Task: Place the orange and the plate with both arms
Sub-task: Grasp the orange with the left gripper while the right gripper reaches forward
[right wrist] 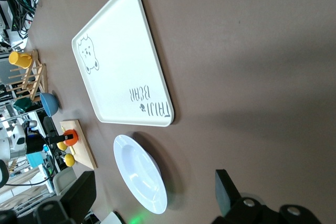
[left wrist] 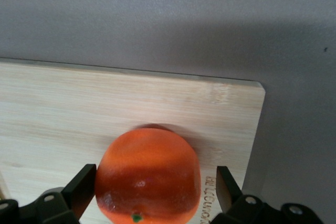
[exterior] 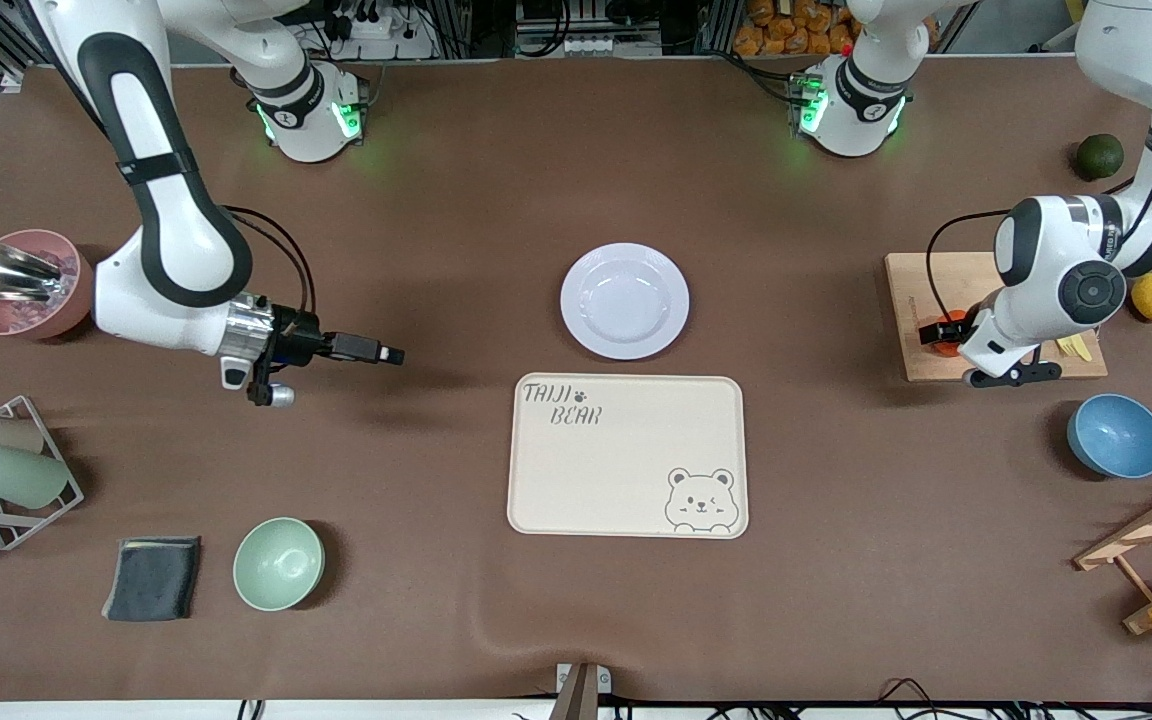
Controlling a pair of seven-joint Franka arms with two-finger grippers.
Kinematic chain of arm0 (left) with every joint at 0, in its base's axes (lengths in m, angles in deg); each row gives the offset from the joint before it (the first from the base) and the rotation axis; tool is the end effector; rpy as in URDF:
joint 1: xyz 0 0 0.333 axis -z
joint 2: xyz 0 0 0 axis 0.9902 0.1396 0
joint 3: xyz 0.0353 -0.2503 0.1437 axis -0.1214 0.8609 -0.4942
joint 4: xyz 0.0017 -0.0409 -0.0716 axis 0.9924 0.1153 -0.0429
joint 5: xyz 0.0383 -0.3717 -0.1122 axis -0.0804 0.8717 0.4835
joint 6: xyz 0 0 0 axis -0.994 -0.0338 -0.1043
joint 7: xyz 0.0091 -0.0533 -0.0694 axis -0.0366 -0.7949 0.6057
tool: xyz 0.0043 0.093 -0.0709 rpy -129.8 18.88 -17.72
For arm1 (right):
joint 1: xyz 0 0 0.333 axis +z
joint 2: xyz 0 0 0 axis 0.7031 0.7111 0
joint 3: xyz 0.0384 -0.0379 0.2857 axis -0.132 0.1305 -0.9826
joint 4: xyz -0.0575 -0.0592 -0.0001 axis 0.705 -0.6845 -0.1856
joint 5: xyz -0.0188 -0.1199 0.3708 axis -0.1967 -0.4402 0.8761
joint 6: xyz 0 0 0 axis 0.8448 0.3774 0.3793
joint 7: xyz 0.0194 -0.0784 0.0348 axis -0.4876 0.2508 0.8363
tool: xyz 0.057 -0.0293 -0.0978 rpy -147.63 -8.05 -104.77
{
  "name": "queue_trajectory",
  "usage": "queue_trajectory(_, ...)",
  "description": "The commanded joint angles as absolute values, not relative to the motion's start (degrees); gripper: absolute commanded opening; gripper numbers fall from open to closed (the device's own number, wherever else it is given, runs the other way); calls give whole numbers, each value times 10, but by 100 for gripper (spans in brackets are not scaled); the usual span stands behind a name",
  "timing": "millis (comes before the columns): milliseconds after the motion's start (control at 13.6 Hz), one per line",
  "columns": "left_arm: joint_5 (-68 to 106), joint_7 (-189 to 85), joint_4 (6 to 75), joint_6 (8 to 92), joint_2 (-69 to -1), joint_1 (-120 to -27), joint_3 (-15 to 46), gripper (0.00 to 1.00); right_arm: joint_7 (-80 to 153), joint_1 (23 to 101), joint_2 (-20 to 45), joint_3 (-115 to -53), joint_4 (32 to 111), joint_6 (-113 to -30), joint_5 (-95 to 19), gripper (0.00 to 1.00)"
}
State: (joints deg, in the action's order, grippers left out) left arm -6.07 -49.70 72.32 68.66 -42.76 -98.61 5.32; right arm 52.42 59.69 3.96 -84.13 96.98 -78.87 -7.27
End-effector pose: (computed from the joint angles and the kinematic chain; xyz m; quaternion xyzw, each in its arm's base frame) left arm 0.4903 0.0749 0.1707 -0.9909 -0.0425 0.1107 0.0633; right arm 0.5291 0.1367 0.2464 -0.8964 0.1288 0.0672 0.4187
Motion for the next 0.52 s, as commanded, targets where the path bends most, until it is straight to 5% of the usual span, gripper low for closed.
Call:
queue_trajectory(0, -76, -504, 725, 697, -425, -992, 57, 69, 580, 638, 29, -837, 1008, -809, 8, 100)
queue_trajectory(74, -76, -505, 725, 696, -431, -993, 57, 40, 608, 647, 34, -838, 1017, -824, 22, 100)
queue_trajectory(147, -76, -507, 725, 695, -434, -993, 57, 25, 625, 653, 44, -838, 1024, -826, 42, 100)
queue_trajectory(442, -76, -514, 723, 687, -472, -990, 60, 0, 724, 720, 91, -839, 1031, -826, 187, 97)
